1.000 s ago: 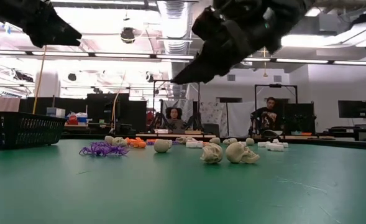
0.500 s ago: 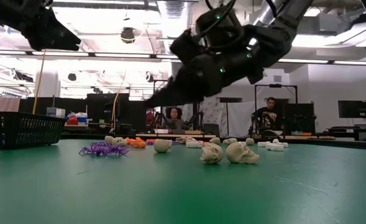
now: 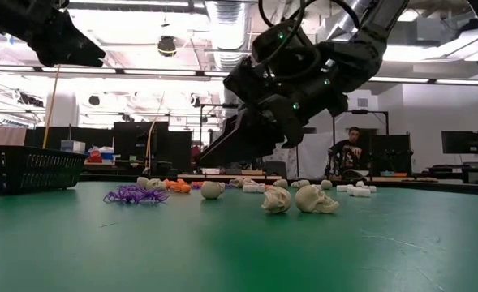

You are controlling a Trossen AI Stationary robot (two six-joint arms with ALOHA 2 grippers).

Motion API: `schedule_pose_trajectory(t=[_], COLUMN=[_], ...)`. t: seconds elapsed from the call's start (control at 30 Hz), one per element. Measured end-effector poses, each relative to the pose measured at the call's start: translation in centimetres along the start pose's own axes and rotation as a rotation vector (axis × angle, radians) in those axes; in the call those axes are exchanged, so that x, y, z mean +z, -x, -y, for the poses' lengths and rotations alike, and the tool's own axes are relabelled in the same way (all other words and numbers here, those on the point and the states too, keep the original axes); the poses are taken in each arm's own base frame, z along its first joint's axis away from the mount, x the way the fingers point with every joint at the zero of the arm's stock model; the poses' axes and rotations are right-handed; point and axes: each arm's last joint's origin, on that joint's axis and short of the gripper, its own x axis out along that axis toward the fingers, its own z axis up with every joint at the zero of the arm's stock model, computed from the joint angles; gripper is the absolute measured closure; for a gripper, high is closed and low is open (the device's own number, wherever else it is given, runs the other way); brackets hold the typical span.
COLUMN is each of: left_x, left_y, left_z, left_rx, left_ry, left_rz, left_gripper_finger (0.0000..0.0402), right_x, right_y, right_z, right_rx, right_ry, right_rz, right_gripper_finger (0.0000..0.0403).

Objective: Sort Halloween decoration
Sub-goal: Put the white skull toy into the blue basket

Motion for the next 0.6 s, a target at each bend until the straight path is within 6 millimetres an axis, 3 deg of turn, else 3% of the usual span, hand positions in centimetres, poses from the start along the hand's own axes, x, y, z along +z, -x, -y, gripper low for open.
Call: schedule_pose_trajectory(t=[0.3, 0.6], left_x=[-0.1, -0.1], left_y=[0.0, 0.0], left_z=[0.0, 0.0], left_rx=[0.002, 0.003], left_ry=[0.004, 0.004], left_rz=[-0.004, -0.011], left_gripper_finger=[0.0181, 0.0181], right_x=[-2.7, -4.1], right_y=[-2.6, -3.1], right_z=[-0.8, -0.3], right_rx=[0.048, 0.044], right_ry=[-0.021, -0.093], right_rz=[-0.021, -0.069], right_gripper_finger=[0.0161, 0.0193])
